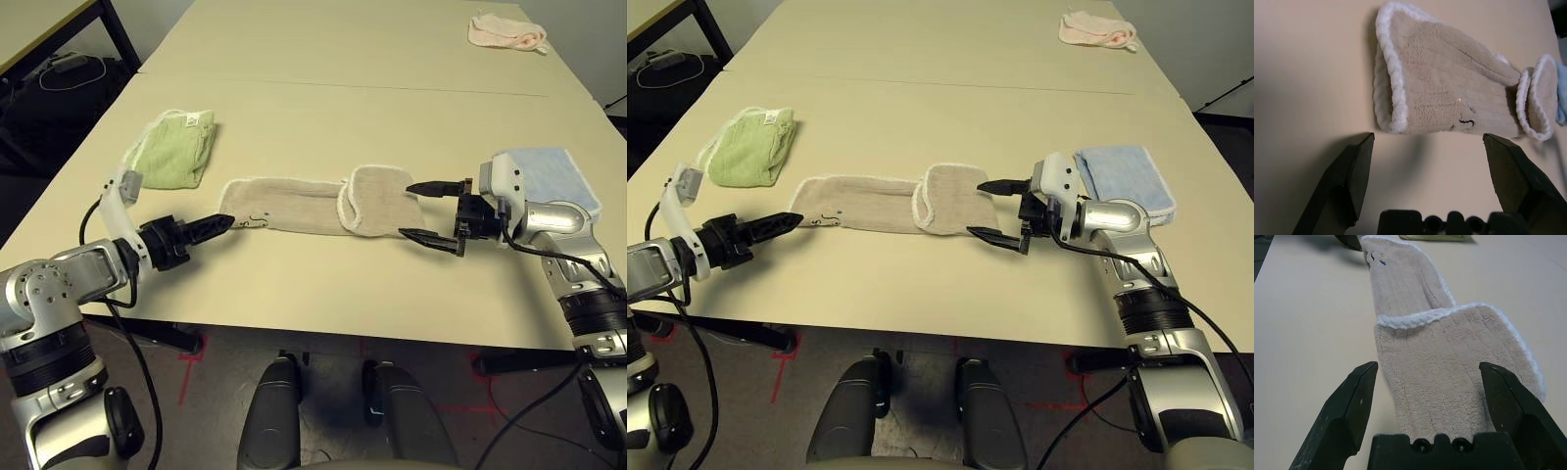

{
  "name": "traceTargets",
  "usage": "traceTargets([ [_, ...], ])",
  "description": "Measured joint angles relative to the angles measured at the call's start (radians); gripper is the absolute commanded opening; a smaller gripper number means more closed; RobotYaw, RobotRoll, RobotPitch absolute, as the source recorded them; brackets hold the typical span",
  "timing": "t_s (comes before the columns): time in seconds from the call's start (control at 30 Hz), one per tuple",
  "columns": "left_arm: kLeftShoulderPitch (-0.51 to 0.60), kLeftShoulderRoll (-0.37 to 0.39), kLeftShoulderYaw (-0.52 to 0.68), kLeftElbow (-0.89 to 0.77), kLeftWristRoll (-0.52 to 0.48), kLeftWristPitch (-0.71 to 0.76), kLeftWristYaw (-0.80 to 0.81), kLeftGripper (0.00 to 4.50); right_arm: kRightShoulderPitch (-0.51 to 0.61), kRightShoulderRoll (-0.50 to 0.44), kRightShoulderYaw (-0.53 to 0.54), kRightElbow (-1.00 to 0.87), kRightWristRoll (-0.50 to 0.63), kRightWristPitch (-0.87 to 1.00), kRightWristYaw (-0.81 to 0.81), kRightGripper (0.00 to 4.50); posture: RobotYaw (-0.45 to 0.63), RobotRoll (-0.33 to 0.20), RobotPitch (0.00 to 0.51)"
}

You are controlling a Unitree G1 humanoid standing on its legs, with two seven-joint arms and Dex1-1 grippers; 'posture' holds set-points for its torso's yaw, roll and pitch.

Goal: Fold the towel and set it aside.

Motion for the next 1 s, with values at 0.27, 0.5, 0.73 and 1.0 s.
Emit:
traceTargets([
  [0.27, -0.049, -0.032, 0.023, 0.045, -0.001, 0.022, 0.038, 4.5, 0.0, 0.0, 0.0, 0.0, 0.0, 0.0, -0.004, 4.48, 0.06, 0.0, 0.141],
  [0.5, -0.085, -0.069, 0.045, 0.077, 0.001, 0.029, 0.074, 4.5, 0.0, 0.0, 0.0, 0.0, -0.001, -0.001, -0.007, 4.48, 0.06, 0.0, 0.138],
  [0.73, -0.112, -0.085, 0.032, 0.116, 0.01, -0.019, 0.099, 4.5, 0.001, -0.002, 0.0, 0.0, -0.001, -0.001, -0.007, 4.48, 0.06, 0.0, 0.137],
  [1.0, -0.114, -0.084, -0.001, 0.127, 0.011, -0.047, 0.102, 3.57, 0.006, -0.01, 0.0, 0.0, 0.0, 0.003, -0.006, 4.5, 0.05, 0.0, 0.137],
])
